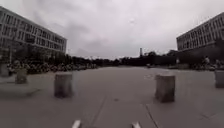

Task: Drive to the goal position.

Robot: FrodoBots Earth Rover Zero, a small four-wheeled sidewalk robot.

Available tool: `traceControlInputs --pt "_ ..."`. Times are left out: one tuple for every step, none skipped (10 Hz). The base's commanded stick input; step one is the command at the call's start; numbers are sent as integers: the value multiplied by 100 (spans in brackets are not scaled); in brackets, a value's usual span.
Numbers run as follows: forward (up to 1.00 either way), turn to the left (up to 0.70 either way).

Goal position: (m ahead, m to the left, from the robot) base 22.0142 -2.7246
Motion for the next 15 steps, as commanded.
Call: traceControlInputs --pt "70 0" --pt "70 0" --pt "70 0" --pt "70 0" --pt "70 -1" --pt "70 -8" --pt "70 -23" --pt "70 -10" --pt "70 0" --pt "70 0" --pt "70 0" --pt "70 0" --pt "70 0" --pt "70 0" --pt "70 0"
